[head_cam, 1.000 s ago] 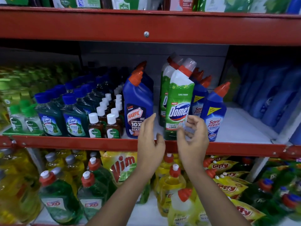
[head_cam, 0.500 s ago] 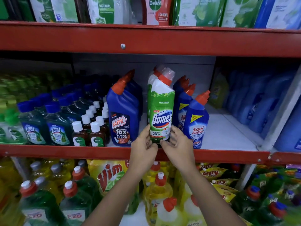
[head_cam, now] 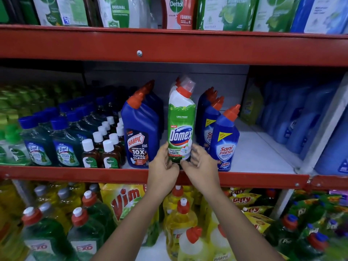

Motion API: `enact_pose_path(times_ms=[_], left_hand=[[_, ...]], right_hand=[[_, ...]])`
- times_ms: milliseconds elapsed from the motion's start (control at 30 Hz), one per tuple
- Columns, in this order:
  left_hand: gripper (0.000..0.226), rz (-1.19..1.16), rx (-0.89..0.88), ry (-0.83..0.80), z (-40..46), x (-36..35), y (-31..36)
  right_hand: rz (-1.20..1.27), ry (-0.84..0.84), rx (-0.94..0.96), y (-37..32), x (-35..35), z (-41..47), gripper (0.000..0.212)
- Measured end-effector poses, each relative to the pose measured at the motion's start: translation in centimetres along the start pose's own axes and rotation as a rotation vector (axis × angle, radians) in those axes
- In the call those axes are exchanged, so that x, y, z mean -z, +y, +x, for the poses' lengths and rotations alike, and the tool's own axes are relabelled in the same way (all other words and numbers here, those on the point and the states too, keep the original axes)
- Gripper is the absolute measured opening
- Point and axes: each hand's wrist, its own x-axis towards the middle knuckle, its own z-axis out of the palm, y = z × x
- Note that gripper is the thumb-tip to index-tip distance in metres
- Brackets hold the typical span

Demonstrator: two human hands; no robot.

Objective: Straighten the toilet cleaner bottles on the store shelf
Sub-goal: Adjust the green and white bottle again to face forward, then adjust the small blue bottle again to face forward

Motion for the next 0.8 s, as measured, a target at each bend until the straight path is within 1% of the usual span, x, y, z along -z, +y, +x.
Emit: enact_pose_path(times_ms=[233,367,433,500,533,600,667,733,800], left_hand=[[0.068,0.014,-0.011,0.028,-0.1,-0.5,0.1],[0.066,-0.005,-0.011,0.08,-0.2,-0.9,0.0],[0.066,0.036,-0.045,0.165,-0.8,-1.7,0.1],[0.064,0.1,-0.116,0.261,-1.5,-2.7,0.1],[0.062,0.115,-0.146,0.277,-1.7,-3.3,0.2],[0.057,0.105,-0.164,0.234,-1.8,-4.6,0.6],[0.056,0.08,-0.129,0.132,-1.6,-6.0,1.1],[0.058,0.069,-0.087,0.045,-1.3,-7.3,1.6],[0.062,0.054,-0.055,-0.027,-1.0,-8.5,1.7]], right_hand=[[-0.026,-0.004,-0.002,-0.3,0.3,0.0,0.057],[0.044,-0.031,0.0,-0.6,0.7,-0.6,0.058],[0.077,0.036,0.018,-0.4,1.2,-1.2,0.053],[0.107,0.207,0.056,-0.1,2.0,-1.8,0.041],[0.117,0.309,0.089,0.0,2.6,-2.1,0.034],[0.102,0.481,0.151,0.2,4.2,-2.3,0.026],[0.065,0.561,0.168,0.6,5.8,-2.1,0.027],[0.051,0.554,0.119,1.3,7.1,-1.8,0.034],[0.023,0.452,0.003,2.1,8.2,-1.6,0.05]])
